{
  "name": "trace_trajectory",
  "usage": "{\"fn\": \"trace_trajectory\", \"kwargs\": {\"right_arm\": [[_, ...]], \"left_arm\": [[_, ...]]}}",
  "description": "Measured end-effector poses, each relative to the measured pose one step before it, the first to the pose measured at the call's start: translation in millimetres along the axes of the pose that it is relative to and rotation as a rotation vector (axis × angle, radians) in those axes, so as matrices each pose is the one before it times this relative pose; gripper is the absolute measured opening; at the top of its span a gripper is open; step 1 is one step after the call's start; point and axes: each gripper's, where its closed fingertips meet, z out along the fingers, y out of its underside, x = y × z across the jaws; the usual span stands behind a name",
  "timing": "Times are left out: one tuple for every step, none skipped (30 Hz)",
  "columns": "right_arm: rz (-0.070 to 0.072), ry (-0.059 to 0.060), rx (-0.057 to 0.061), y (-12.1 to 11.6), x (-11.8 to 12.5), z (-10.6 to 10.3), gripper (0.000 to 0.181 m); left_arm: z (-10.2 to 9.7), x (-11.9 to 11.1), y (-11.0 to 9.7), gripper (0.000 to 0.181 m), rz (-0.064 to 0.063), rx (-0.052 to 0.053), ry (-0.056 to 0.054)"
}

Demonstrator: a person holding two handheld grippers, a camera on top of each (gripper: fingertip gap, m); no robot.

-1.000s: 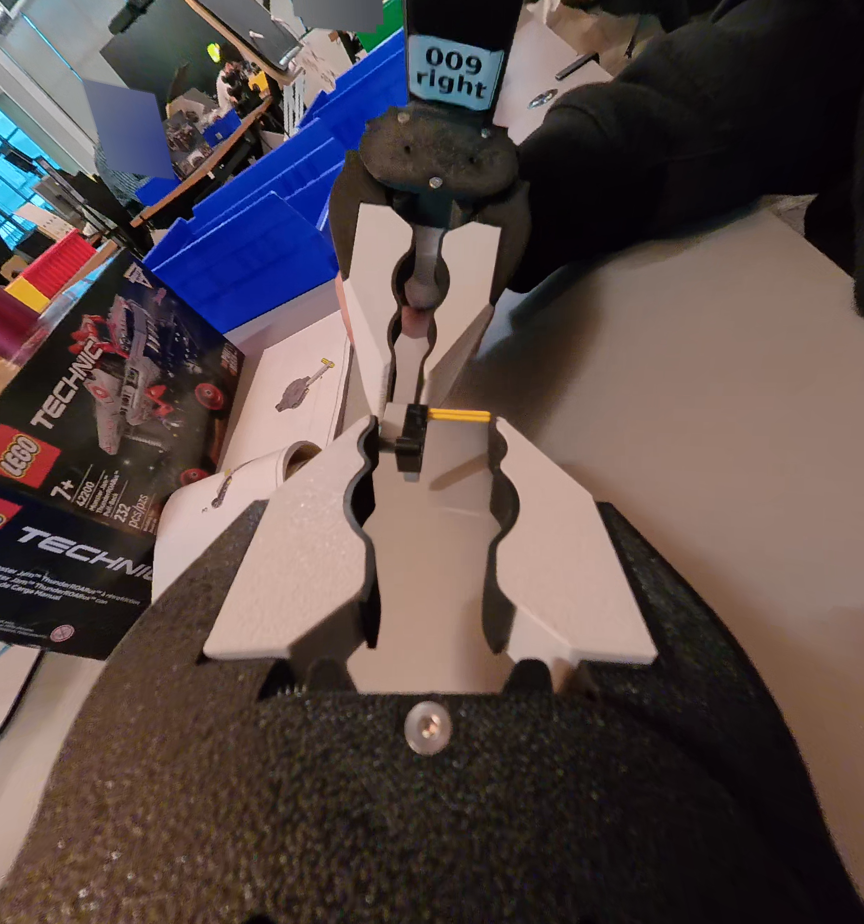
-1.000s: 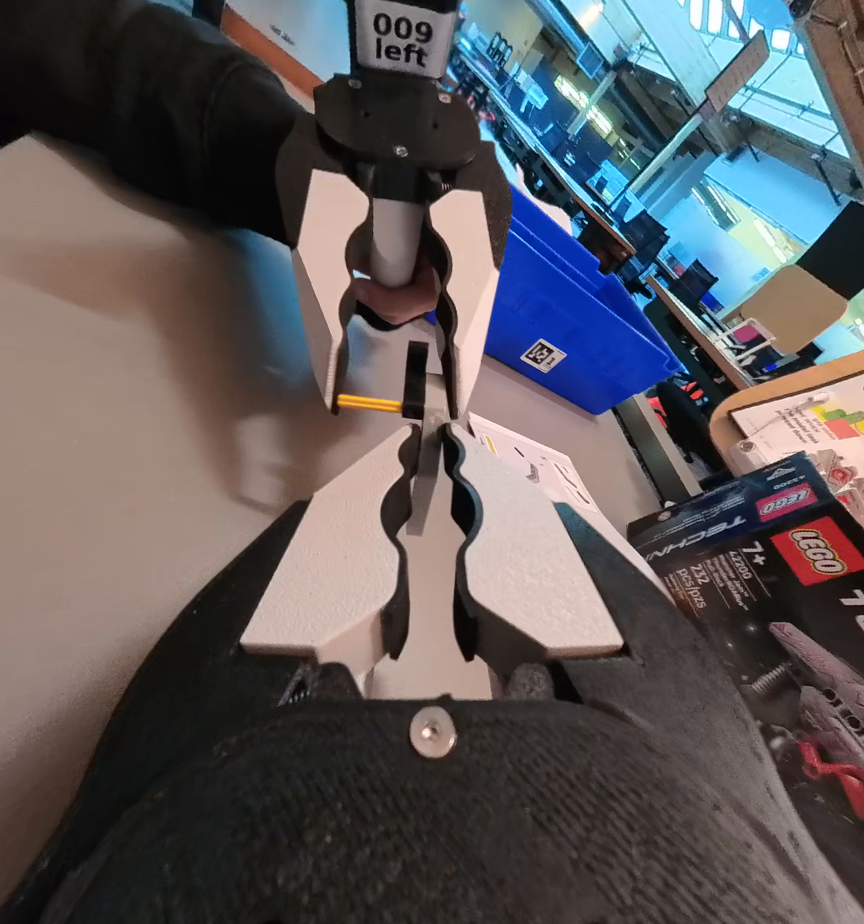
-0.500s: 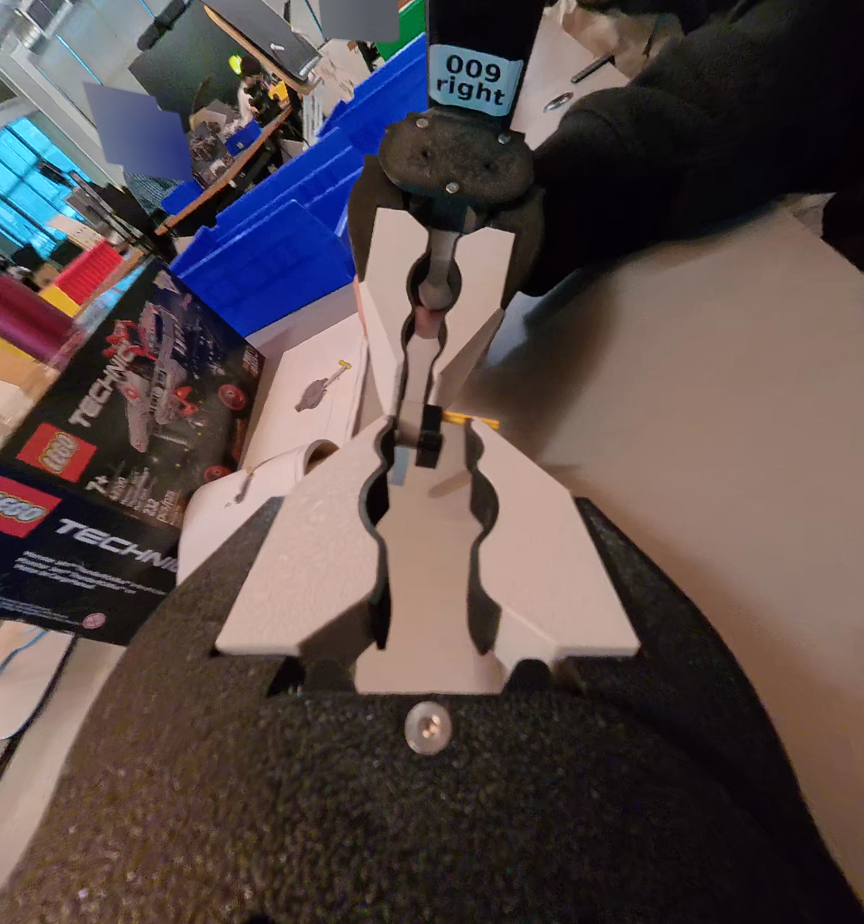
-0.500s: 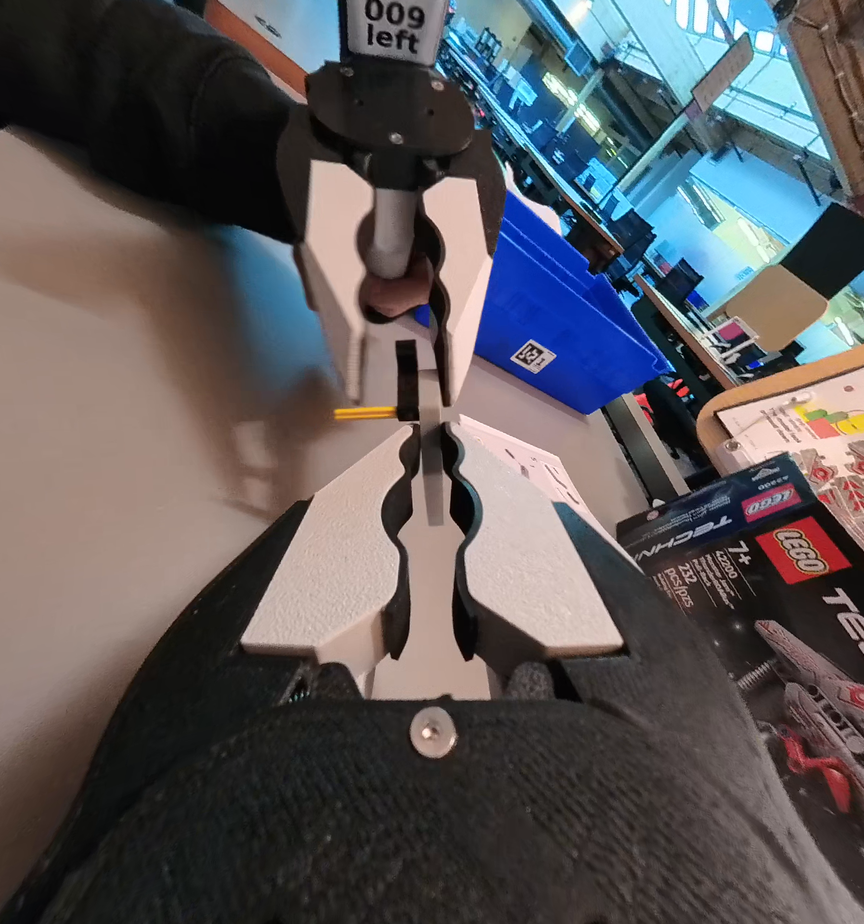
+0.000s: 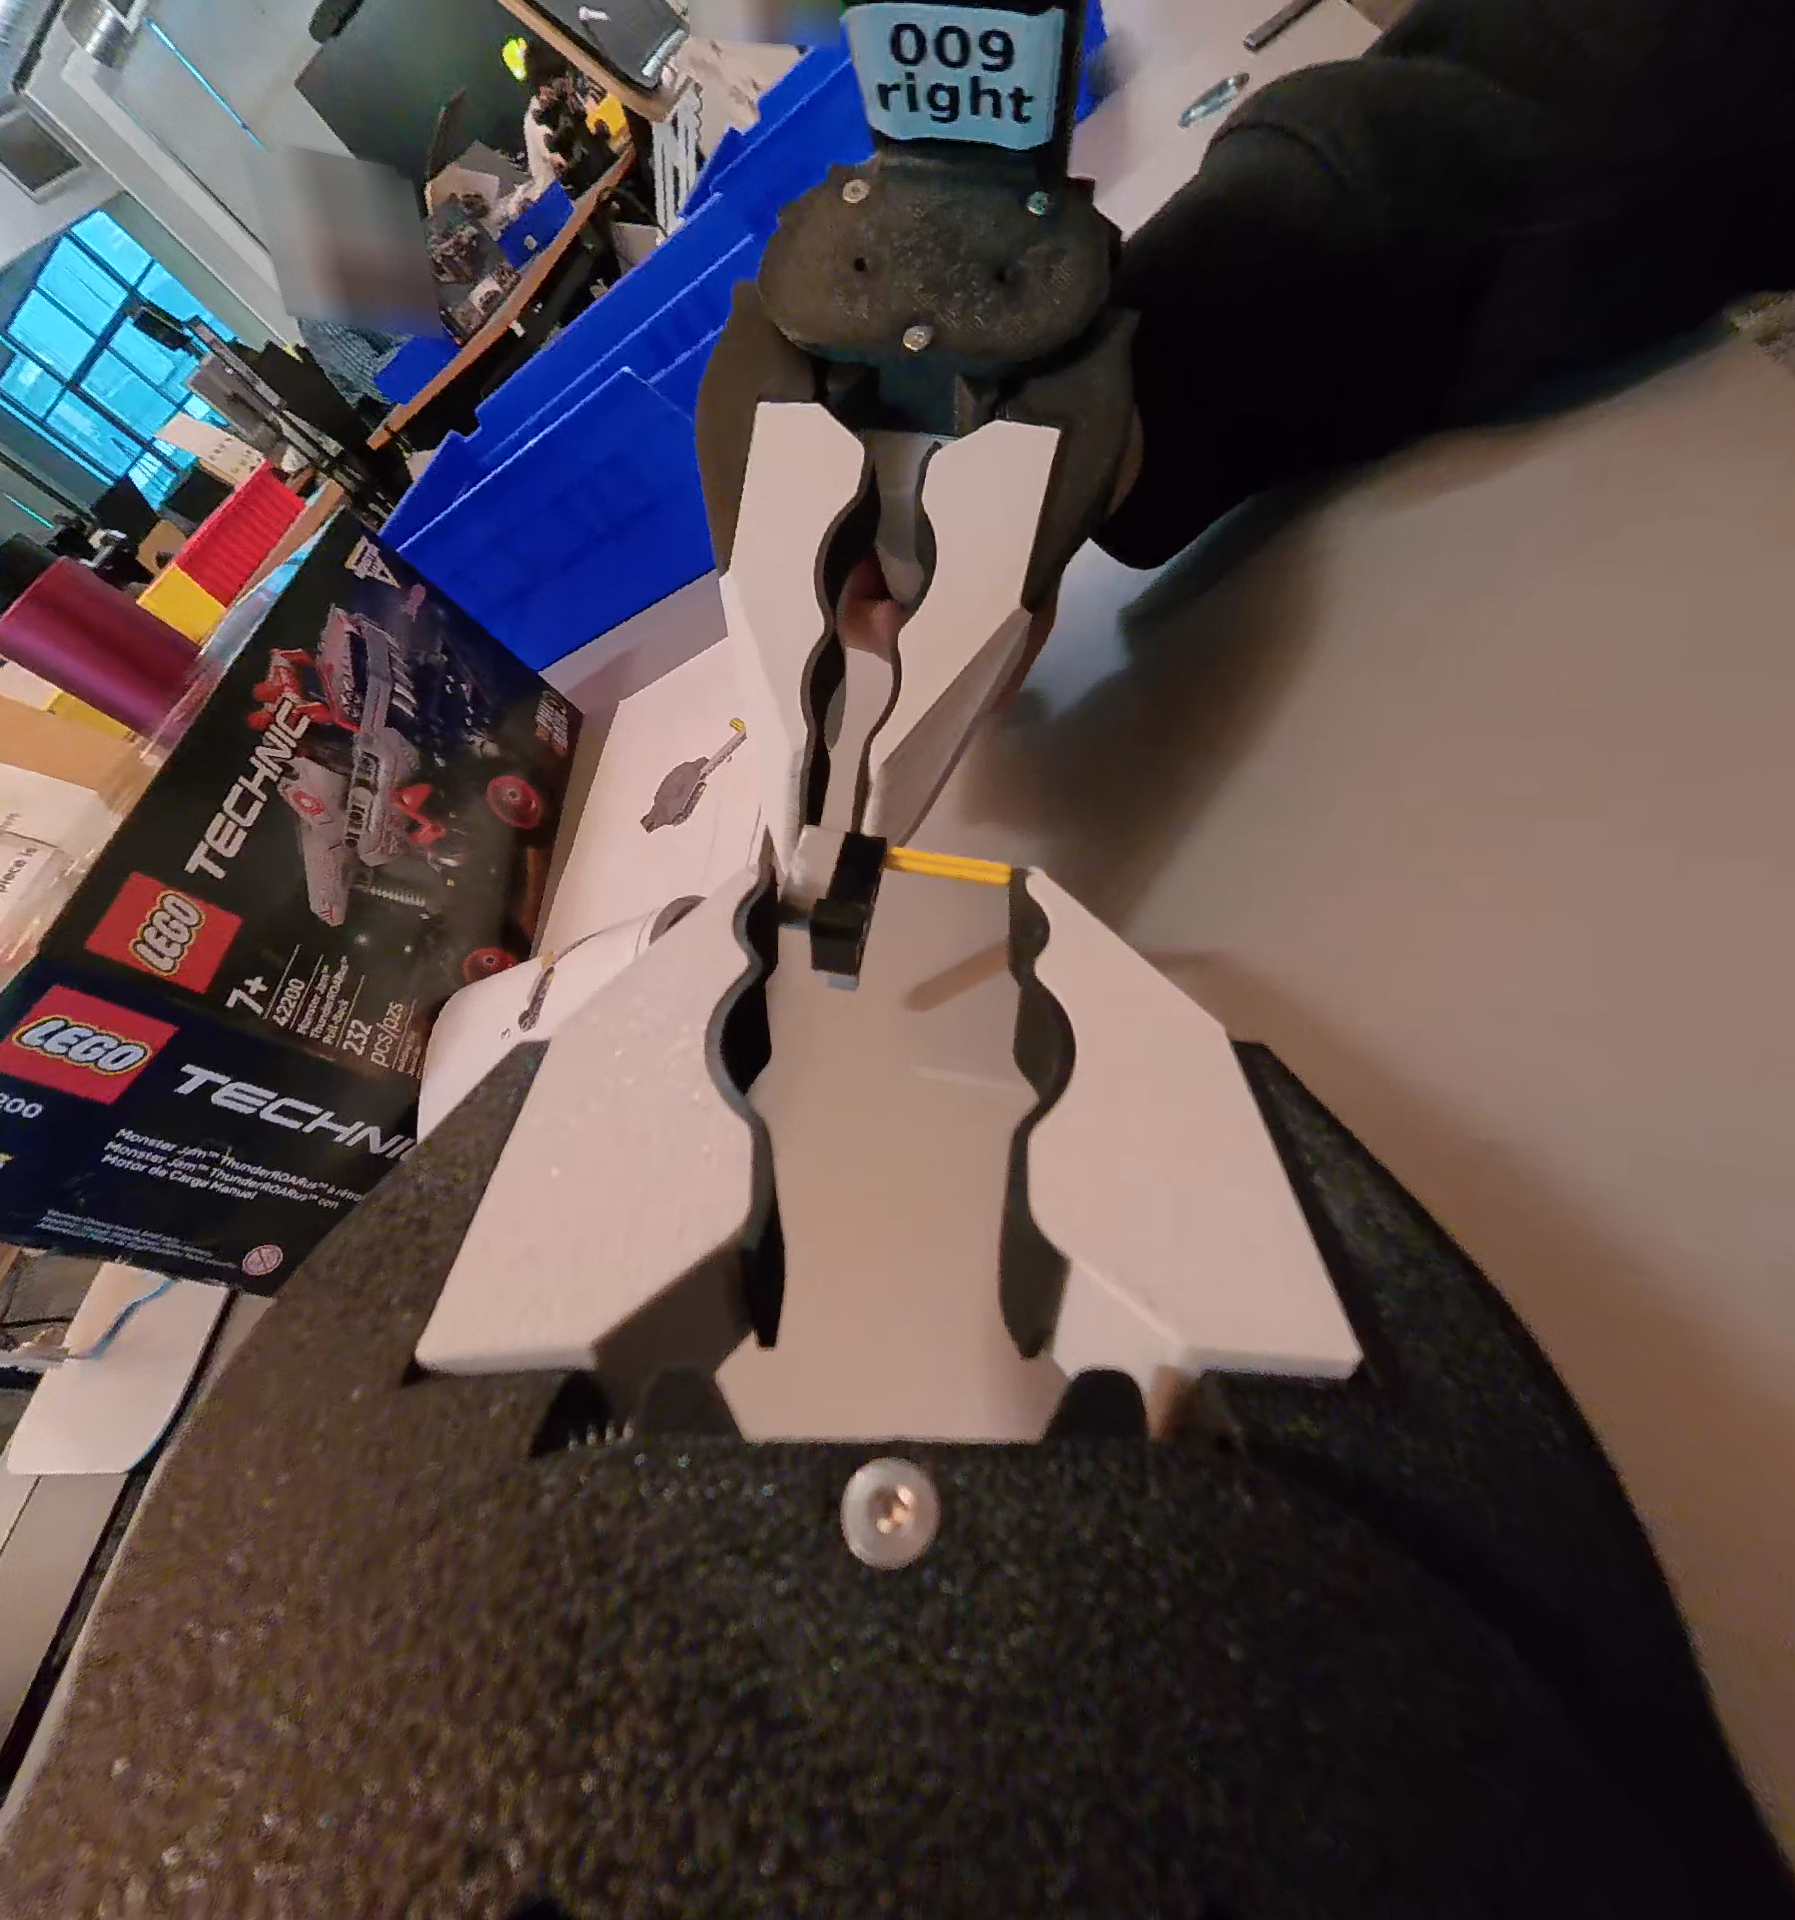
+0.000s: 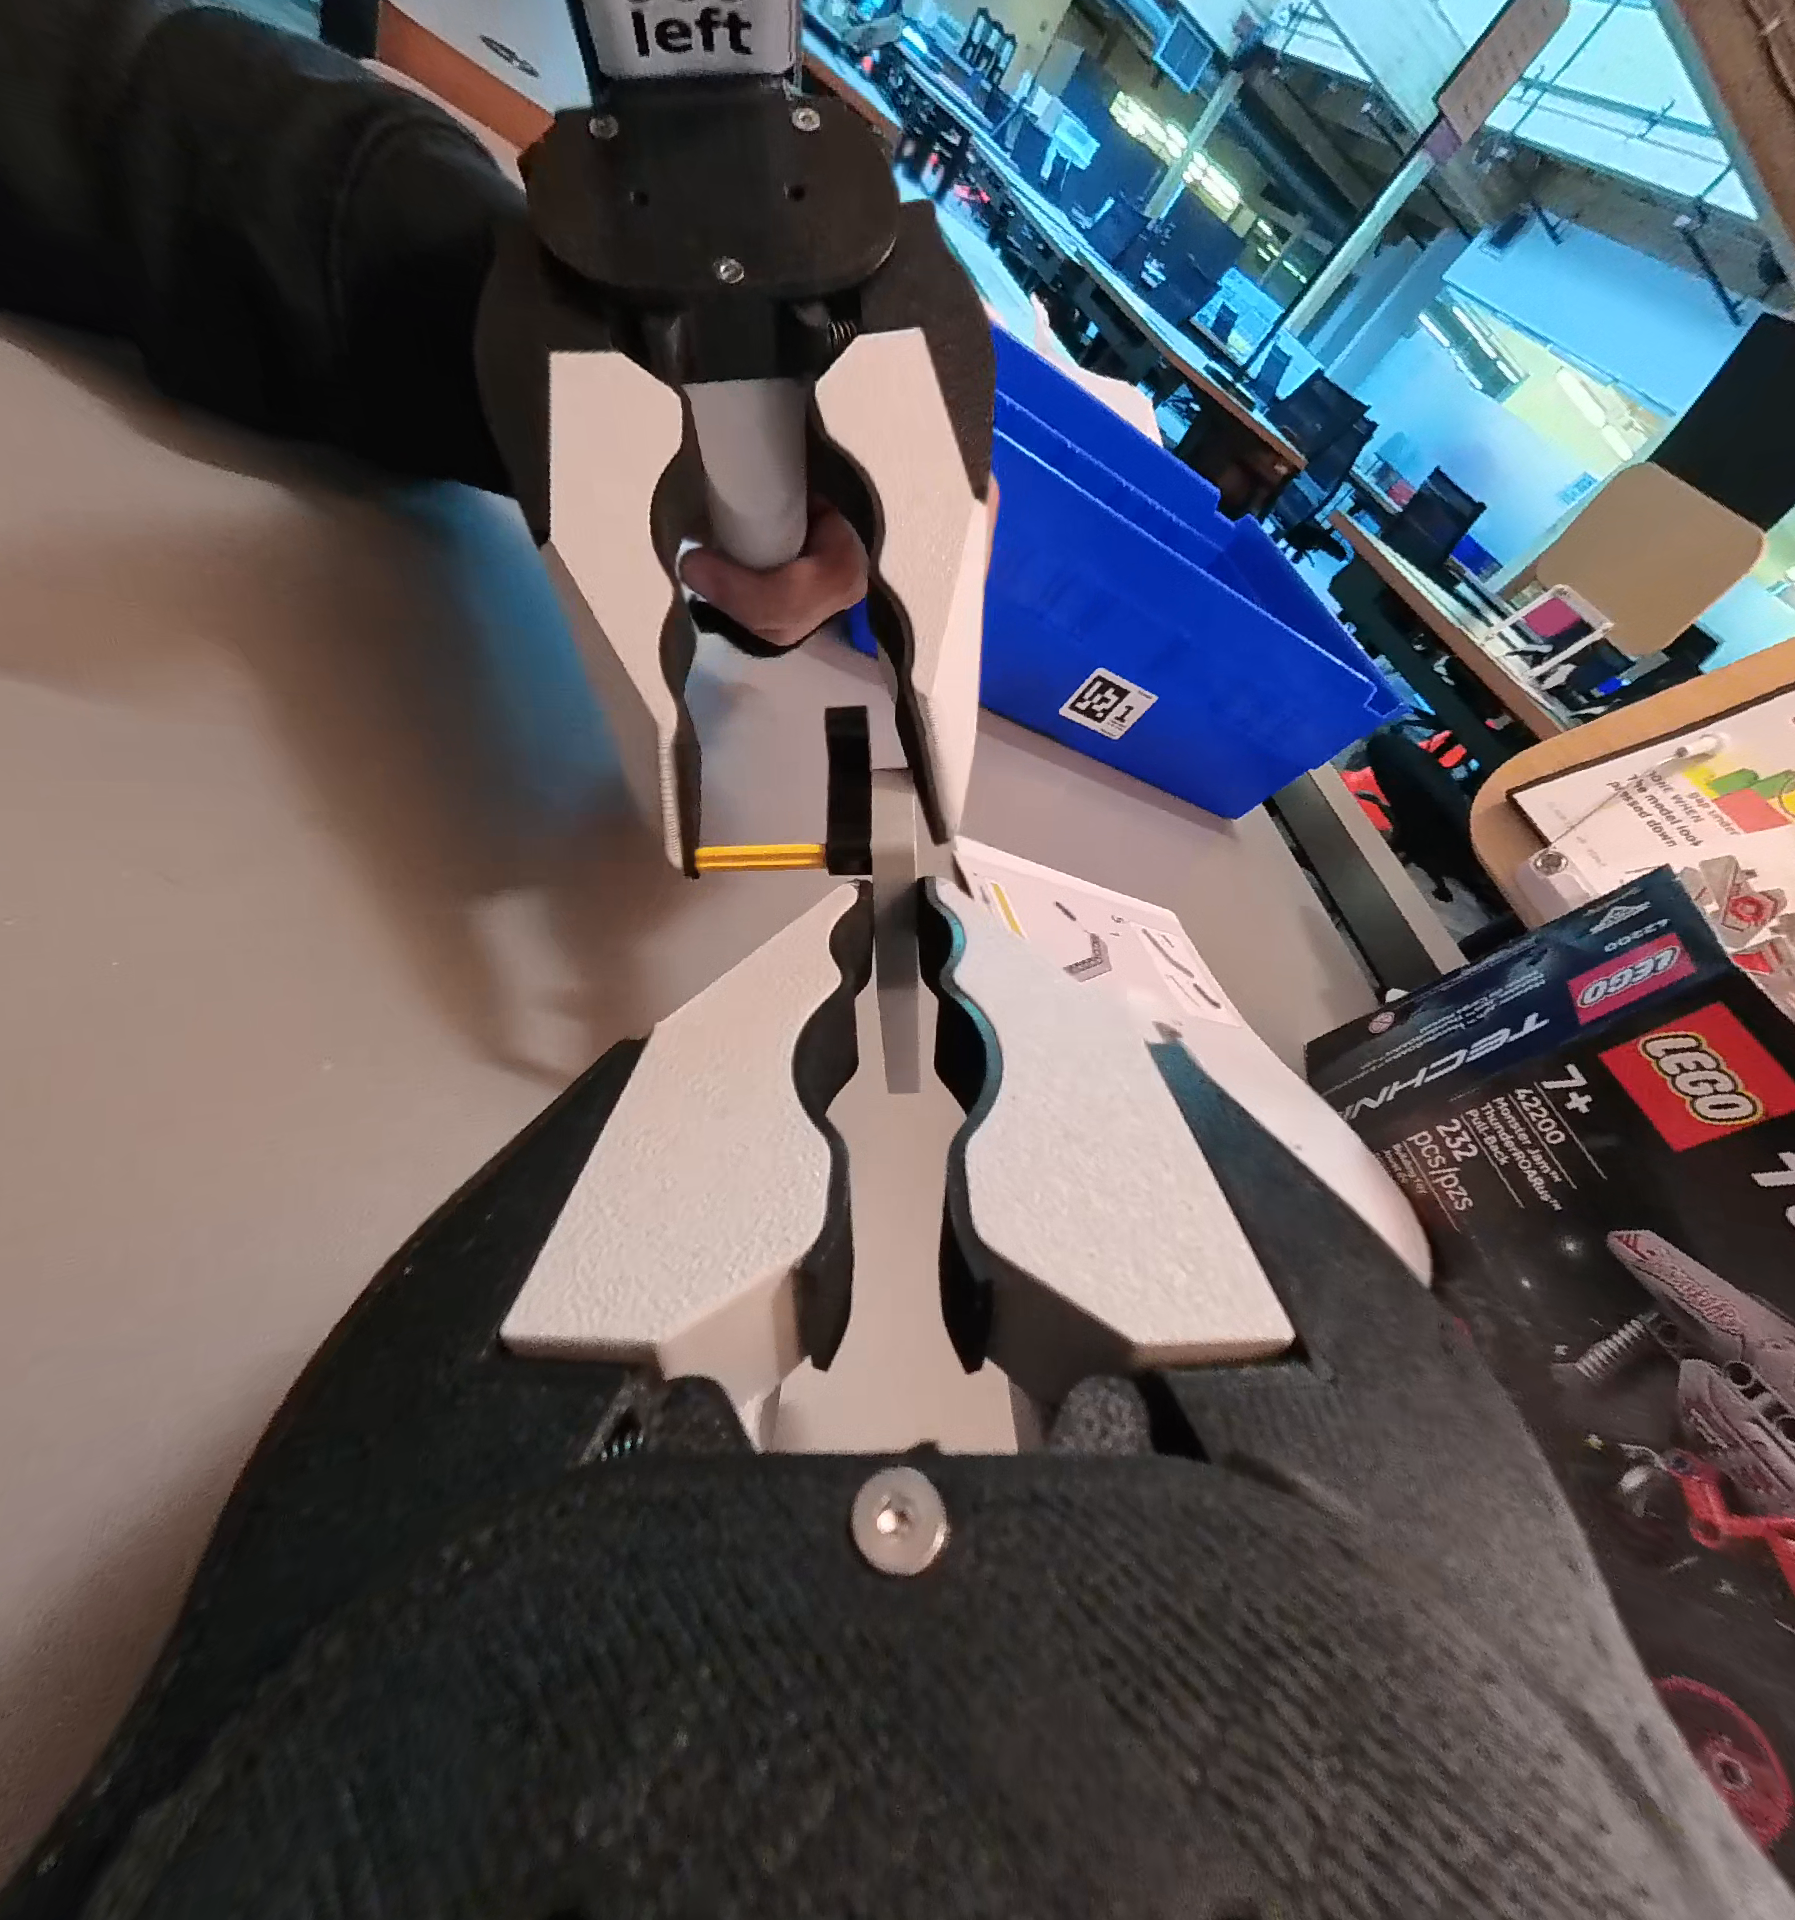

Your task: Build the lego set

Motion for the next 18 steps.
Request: {"fn": "trace_trajectory", "kwargs": {"right_arm": [[0.0095, -0.0076, 0.0014, 0.05, -0.77, 0.00, 0.006], [0.0031, 0.0014, 0.0029, -0.55, 0.28, 0.07, 0.006], [-0.0032, 0.0033, 0.0004, -0.52, 0.48, 0.00, 0.006], [0.0035, -0.0044, -0.0008, 0.08, -0.65, 0.07, 0.006], [0.0112, -0.0005, -0.0013, 0.40, 0.35, 0.36, 0.006], [0.0020, 0.0044, -0.0044, 0.38, 0.69, 0.13, 0.006], [-0.0049, -0.0006, -0.0052, 0.43, -0.21, 0.16, 0.006], [0.0011, 0.0038, -0.0037, 0.62, 0.44, 0.18, 0.006], [0.0006, 0.0084, -0.0018, 0.08, 1.31, 0.00, 0.006], [0.0012, 0.0028, 0.0023, -0.42, 0.70, -0.34, 0.006], [0.0042, 0.0032, 0.0066, -1.03, 0.76, -0.45, 0.006], [0.0013, 0.0069, 0.0090, -1.56, 1.27, -0.52, 0.006], [-0.0014, 0.0051, 0.0078, -1.42, 0.67, -0.38, 0.006], [-0.0006, 0.0065, 0.0047, -0.96, 0.87, -0.08, 0.006], [-0.0035, 0.0048, -0.0022, 0.01, 0.42, 0.36, 0.006], [-0.0081, 0.0019, -0.0067, 0.80, -0.23, 0.48, 0.006], [-0.0072, -0.0021, -0.0087, 1.39, -0.90, 0.79, 0.006], [-0.0046, -0.0236, -0.0094, 1.37, -4.53, 0.99, 0.006]], "left_arm": [[-0.18, 0.55, 0.36, 0.042, 0.0048, -0.0011, 0.0026], [-0.25, -0.55, -0.42, 0.041, 0.0018, 0.0011, -0.0033], [-0.20, -0.34, -0.25, 0.041, 0.0026, -0.0009, -0.0018], [-0.09, 0.26, 0.17, 0.041, 0.0034, -0.0026, 0.0019], [0.16, -0.36, 0.60, 0.041, 0.0027, -0.0037, -0.0025], [0.25, -0.54, 0.49, 0.041, 0.0048, -0.0048, -0.0060], [0.30, -0.41, 0.40, 0.041, 0.0050, -0.0066, -0.0049], [0.34, -1.17, 0.82, 0.041, 0.0018, -0.0089, -0.0073], [0.37, -1.12, 0.44, 0.041, 0.0011, -0.0069, -0.0075], [0.11, -0.76, -0.38, 0.041, 0.0016, -0.0021, -0.0049], [-0.17, -0.80, -1.00, 0.041, -0.0007, 0.0008, -0.0041], [-0.40, -1.05, -1.00, 0.041, -0.0052, 0.0011, -0.0038], [-0.45, -0.85, -0.83, 0.041, -0.0081, 0.0003, -0.0005], [-0.36, -0.63, -0.22, 0.040, -0.0096, -0.0010, 0.0017], [-0.05, -0.34, 0.67, 0.040, -0.0106, -0.0019, 0.0036], [0.10, 0.12, 1.52, 0.040, -0.0092, -0.0037, 0.0045], [-0.42, -2.67, 1.97, 0.039, -0.0064, -0.0085, -0.0157], [-1.62, -4.26, 1.24, 0.014, 0.0041, -0.0031, -0.0274]]}}
